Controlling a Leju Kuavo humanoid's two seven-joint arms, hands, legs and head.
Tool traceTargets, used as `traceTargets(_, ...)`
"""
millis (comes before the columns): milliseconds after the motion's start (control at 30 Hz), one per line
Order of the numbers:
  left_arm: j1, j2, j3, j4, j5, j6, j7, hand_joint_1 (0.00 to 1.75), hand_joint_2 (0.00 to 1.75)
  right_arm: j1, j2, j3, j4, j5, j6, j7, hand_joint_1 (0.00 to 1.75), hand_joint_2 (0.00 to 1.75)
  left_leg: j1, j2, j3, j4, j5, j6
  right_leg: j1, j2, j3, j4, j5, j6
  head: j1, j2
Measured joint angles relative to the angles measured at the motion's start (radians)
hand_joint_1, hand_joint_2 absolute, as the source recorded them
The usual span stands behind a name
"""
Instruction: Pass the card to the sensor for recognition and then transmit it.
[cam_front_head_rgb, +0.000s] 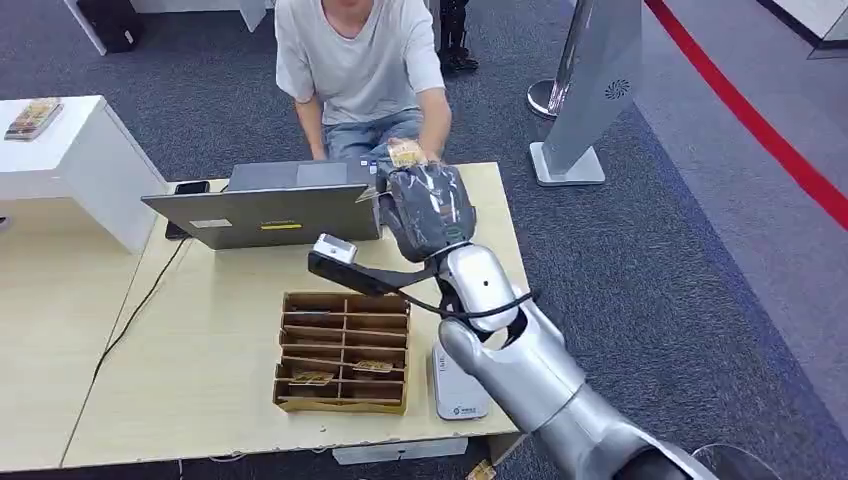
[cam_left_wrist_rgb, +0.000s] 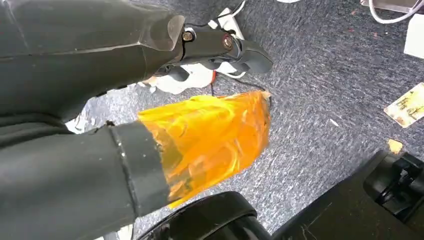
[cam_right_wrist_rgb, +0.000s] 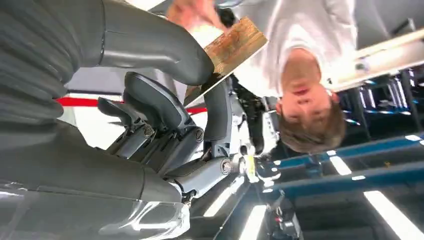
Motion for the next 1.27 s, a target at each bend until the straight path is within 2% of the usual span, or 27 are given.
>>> traceTargets(467,-0.002,0.0,-0.003,-0.003,0.0,-0.003,0.002,0.0,0.0,-0.052,0.019,-0.004,0.136,0.024,0.019,0.032,1.75,1.75,0.0,0.0,0.0,0.0,0.0,0.0,0.0,0.0,0.0,0.0,0.0,0.0,0.0,0.0)
traceTargets(633,-0.002,0.0,-0.003,-0.003,0.001,-0.003,0.004,0.0,0.0,-0.058,0.024,-0.005,0.165,0.036,0.051,0.036,1.75,1.75,0.0,0.0,0.0,0.0,0.0,0.0,0.0,0.0,0.0,0.0,0.0,0.0,0.0,0.0)
traceTargets(667,-0.002,0.0,-0.003,-0.003,0.003,-0.003,0.005,0.0,0.0,-0.059,0.026,-0.005,0.174,0.037,0.059,0.04,0.79,1.75,0.0,0.0,0.0,0.0,0.0,0.0,0.0,0.0,0.0,0.0,0.0,0.0,0.0,0.0)
traceTargets(700,-0.002,0.0,-0.003,-0.003,0.004,-0.003,0.005,0.0,0.0,-0.061,0.027,-0.005,0.181,0.037,0.069,0.043,0.0,1.75,0.0,0.0,0.0,0.0,0.0,0.0,0.0,0.0,0.0,0.0,0.0,0.0,0.0,0.0)
traceTargets(967,-0.002,0.0,-0.003,-0.003,0.012,-0.001,0.008,0.0,0.0,-0.068,0.04,-0.005,0.224,0.045,0.108,0.058,0.0,1.75,0.0,0.0,0.0,0.0,0.0,0.0,0.0,0.0,0.0,0.0,0.0,0.0,0.0,0.0)
traceTargets(1000,-0.002,0.0,-0.003,-0.003,0.013,-0.001,0.008,0.0,0.0,-0.069,0.041,-0.005,0.228,0.045,0.108,0.06,0.0,0.0,0.0,0.0,0.0,0.0,0.0,0.0,0.0,0.0,0.0,0.0,0.0,0.0,0.0,0.0)
traceTargets(1267,-0.002,0.001,-0.003,-0.003,0.021,0.002,0.011,0.0,0.0,-0.068,0.041,-0.007,0.228,0.043,0.102,0.063,0.0,0.0,0.0,0.0,0.0,0.0,0.0,0.0,0.0,0.0,0.0,0.0,0.0,0.0,0.0,0.0)
